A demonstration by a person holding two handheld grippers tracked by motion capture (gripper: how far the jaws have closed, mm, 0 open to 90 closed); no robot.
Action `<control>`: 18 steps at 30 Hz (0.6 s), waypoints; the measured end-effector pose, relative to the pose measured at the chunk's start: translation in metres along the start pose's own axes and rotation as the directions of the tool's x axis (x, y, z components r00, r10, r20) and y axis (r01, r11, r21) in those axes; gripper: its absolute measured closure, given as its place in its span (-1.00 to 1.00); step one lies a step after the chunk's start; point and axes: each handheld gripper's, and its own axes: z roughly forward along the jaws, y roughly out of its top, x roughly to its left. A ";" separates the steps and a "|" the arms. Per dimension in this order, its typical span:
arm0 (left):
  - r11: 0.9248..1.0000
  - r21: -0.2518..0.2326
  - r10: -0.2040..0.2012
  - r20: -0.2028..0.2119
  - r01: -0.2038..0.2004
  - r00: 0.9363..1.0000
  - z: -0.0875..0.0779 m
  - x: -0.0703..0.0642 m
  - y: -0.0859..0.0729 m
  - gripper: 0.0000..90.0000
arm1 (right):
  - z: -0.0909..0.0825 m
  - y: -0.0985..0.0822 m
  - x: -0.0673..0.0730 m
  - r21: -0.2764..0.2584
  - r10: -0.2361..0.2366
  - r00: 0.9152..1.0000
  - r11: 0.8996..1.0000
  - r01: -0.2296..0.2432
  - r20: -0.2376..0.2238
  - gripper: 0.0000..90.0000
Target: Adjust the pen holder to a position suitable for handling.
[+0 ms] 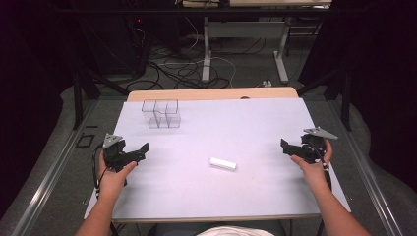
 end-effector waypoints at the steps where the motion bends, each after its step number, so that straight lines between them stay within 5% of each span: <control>1: 1.000 -0.001 0.003 -0.004 -0.003 1.000 0.000 0.000 0.000 -0.98 | 0.001 0.000 -0.001 0.000 -0.017 1.000 1.000 0.017 0.000 -1.00; 11: 0.999 -0.022 0.024 -0.012 -0.025 1.000 0.000 -0.003 0.001 -0.98 | 0.001 -0.001 0.004 -0.001 -0.027 1.000 1.000 0.027 -0.002 -1.00; 18: 0.998 -0.055 -0.011 0.016 0.012 1.000 -0.001 -0.010 0.011 -0.98 | -0.002 -0.001 0.004 -0.005 -0.049 0.998 0.999 0.049 0.033 -1.00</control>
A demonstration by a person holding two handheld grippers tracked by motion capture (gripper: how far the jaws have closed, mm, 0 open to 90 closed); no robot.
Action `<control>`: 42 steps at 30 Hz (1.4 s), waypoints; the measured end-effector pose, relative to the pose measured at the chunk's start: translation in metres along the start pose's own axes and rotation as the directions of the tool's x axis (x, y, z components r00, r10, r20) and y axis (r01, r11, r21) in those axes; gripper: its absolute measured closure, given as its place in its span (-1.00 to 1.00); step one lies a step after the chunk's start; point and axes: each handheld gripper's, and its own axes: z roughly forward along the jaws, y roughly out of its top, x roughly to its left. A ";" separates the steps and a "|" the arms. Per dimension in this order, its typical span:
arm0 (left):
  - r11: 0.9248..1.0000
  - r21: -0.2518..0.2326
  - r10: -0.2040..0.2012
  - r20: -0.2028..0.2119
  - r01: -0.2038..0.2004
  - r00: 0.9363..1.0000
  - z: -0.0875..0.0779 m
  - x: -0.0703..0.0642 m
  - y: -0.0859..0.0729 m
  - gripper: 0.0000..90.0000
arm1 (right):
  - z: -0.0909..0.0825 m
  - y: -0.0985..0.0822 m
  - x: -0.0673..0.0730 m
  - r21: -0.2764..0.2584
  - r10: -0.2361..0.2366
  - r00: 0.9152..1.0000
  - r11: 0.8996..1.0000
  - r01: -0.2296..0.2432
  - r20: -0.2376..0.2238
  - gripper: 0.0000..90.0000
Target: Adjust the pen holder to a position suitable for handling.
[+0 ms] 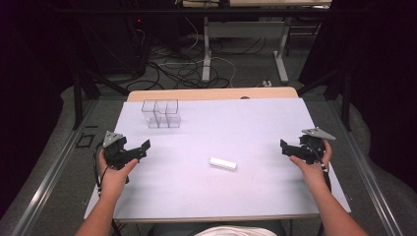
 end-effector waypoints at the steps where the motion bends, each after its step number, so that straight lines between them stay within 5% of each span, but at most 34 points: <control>1: 1.000 0.000 0.000 0.000 0.000 1.000 0.000 0.000 0.000 -0.98 | 0.000 0.000 0.000 0.001 0.002 1.000 1.000 -0.002 0.002 -1.00; 22: 0.999 -0.041 0.009 -0.014 -0.010 1.000 0.012 -0.011 0.061 -0.84 | 0.000 -0.003 0.005 0.003 -0.026 0.999 1.000 0.027 -0.029 -0.92; 28: 0.999 -0.032 0.037 -0.049 -0.039 0.998 0.021 -0.013 0.083 -0.67 | 0.000 -0.003 0.005 0.004 -0.021 0.999 1.000 0.021 -0.027 -0.88; 42: 0.999 -0.014 0.030 -0.097 -0.032 0.995 0.041 -0.008 0.108 -0.53 | 0.001 -0.005 0.005 0.012 -0.014 1.000 1.000 0.014 -0.028 -0.86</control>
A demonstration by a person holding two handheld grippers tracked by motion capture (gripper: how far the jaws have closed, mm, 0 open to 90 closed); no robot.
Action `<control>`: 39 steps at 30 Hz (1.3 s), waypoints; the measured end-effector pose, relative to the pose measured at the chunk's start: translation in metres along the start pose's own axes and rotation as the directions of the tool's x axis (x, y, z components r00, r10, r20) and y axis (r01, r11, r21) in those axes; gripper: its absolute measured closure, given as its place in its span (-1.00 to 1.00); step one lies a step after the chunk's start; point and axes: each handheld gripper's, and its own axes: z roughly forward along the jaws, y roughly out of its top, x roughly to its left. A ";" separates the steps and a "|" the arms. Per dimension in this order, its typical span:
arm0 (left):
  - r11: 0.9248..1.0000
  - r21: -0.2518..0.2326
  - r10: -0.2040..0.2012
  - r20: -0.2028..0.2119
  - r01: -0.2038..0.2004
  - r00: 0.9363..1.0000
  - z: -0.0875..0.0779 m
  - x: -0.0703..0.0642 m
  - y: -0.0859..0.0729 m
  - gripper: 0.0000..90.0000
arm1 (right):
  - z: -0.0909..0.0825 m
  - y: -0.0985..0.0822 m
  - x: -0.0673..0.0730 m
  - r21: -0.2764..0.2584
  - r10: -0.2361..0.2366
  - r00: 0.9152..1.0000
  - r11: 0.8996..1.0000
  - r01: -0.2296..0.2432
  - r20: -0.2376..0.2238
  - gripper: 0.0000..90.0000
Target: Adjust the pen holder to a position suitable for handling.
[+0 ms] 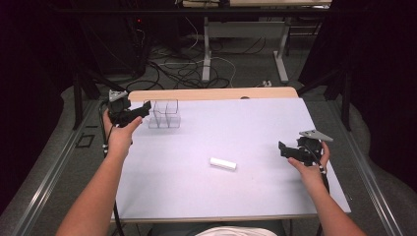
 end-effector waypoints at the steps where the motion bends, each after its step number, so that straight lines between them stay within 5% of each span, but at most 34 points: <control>1: 1.000 0.001 -0.004 -0.005 0.004 1.000 0.001 0.001 0.002 -0.52 | 0.000 0.000 0.000 0.002 -0.002 1.000 1.000 0.002 0.002 -0.86; 14: 1.000 0.019 0.026 -0.052 -0.025 0.998 0.018 0.007 0.022 -0.40 | 0.001 -0.001 0.000 0.007 0.000 1.000 1.000 0.000 -0.001 -0.86; 23: 0.998 0.068 -0.008 -0.080 0.014 0.997 0.032 0.015 0.018 -0.35 | 0.002 -0.001 0.001 0.010 -0.002 1.000 1.000 0.002 -0.004 -0.86; 39: 0.990 0.137 -0.037 -0.054 0.044 0.998 0.049 0.026 0.009 0.02 | 0.003 -0.003 0.001 0.023 0.002 1.000 1.000 -0.002 -0.015 -0.86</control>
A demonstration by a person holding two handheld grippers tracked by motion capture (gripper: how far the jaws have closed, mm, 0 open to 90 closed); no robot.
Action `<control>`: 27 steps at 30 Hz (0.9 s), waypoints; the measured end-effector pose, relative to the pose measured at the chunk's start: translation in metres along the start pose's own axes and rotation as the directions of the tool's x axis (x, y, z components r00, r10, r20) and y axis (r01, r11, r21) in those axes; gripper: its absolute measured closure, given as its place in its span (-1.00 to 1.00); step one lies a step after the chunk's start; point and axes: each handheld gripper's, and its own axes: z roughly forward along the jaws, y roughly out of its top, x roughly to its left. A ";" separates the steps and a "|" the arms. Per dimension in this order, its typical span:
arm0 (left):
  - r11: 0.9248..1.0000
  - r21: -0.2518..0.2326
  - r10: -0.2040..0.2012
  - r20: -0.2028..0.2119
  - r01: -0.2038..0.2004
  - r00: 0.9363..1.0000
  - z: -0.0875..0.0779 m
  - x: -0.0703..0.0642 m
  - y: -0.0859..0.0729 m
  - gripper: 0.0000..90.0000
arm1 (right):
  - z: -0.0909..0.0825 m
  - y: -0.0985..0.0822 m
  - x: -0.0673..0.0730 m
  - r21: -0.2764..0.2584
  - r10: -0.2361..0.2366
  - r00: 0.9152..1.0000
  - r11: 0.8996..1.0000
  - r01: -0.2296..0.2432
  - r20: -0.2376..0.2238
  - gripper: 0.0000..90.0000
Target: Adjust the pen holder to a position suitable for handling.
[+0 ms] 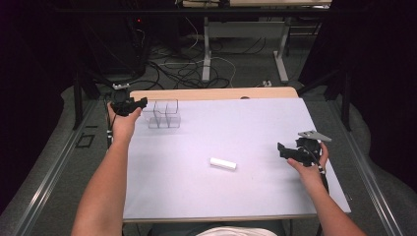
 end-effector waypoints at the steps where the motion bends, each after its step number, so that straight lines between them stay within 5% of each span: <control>1: 1.000 0.001 -0.001 0.003 0.001 1.000 0.001 0.001 0.000 0.02 | 0.000 0.000 0.000 0.004 -0.002 1.000 1.000 0.002 0.002 -0.86; 11: 0.998 0.041 -0.039 0.017 0.038 0.999 0.012 0.006 -0.007 0.36 | 0.001 -0.002 -0.001 0.018 0.019 1.000 1.000 -0.019 -0.004 -0.85; 27: 0.996 0.082 -0.041 -0.042 0.045 0.998 0.023 0.007 -0.018 0.63 | 0.002 -0.003 -0.002 0.025 0.023 1.000 0.999 -0.023 -0.016 -0.84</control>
